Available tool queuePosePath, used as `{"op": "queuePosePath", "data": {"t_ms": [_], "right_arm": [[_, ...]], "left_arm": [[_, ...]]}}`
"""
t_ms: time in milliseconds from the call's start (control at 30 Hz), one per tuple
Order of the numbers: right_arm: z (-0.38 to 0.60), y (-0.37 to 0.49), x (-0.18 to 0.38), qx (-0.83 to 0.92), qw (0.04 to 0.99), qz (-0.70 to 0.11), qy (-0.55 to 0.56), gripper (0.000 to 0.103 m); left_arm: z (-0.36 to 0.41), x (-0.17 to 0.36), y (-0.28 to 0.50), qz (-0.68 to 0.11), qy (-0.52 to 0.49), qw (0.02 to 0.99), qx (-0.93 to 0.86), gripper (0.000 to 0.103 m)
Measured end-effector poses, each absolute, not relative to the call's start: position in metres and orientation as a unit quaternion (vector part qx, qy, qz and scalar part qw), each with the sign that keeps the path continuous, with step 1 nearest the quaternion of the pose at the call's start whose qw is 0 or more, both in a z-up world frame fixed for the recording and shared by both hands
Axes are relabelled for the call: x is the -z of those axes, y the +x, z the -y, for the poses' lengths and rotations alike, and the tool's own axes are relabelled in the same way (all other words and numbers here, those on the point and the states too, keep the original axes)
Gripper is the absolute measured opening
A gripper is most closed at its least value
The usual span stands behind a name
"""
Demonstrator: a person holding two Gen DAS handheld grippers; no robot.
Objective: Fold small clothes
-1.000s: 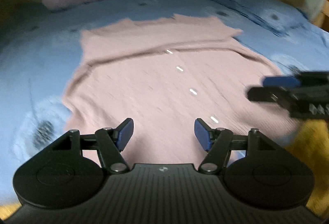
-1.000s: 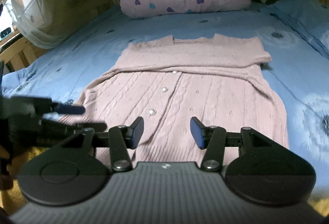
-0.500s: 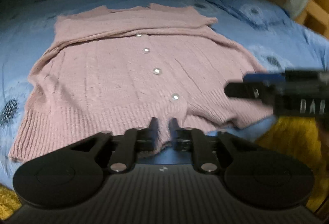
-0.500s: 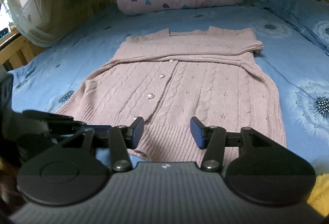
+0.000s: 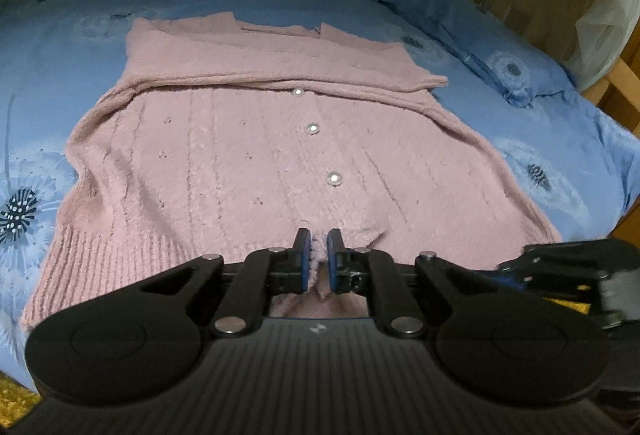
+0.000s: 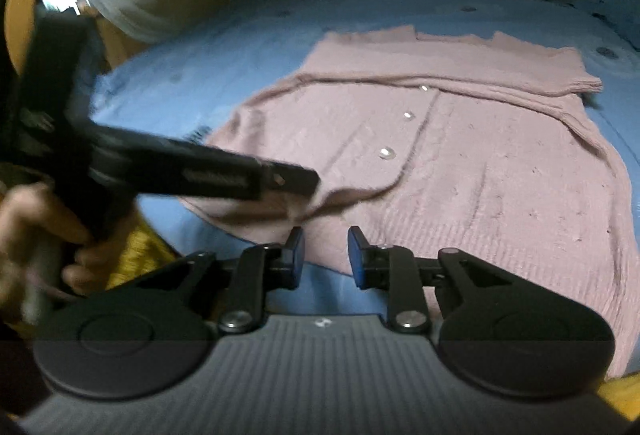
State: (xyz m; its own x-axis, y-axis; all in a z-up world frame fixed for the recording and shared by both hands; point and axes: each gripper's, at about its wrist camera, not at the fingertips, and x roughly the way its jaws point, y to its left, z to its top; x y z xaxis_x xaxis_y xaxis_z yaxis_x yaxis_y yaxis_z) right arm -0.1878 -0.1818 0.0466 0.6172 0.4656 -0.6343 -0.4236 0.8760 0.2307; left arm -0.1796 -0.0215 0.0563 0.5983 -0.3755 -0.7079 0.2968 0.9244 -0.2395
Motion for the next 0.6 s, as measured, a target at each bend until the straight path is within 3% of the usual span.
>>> {"op": "queuePosePath", "data": {"t_ms": [200,333,400,533,600], "right_arm": [[0.182,-0.179,-0.031,-0.203,0.901,-0.384,-0.002,0.022],[0.182,-0.170,-0.029,-0.193,0.897,-0.397,-0.001,0.008],[0.187,-0.165,-0.032,-0.190,0.893,-0.407,0.036,0.008],[0.206,-0.160,-0.034,-0.276,0.836,-0.424,0.211,0.009],[0.207,-0.163,-0.035,-0.279,0.839,-0.416,0.214,0.011]], "left_arm": [[0.026,-0.057,-0.179,-0.406,-0.048,0.891,0.197,0.011],[0.028,-0.057,-0.177,-0.407,-0.047,0.891,0.197,0.011],[0.027,-0.059,-0.177,-0.405,-0.050,0.891,0.199,0.011],[0.022,-0.064,-0.176,-0.403,-0.078,0.886,0.215,0.011],[0.018,-0.066,-0.176,-0.408,-0.099,0.877,0.234,0.011]]}}
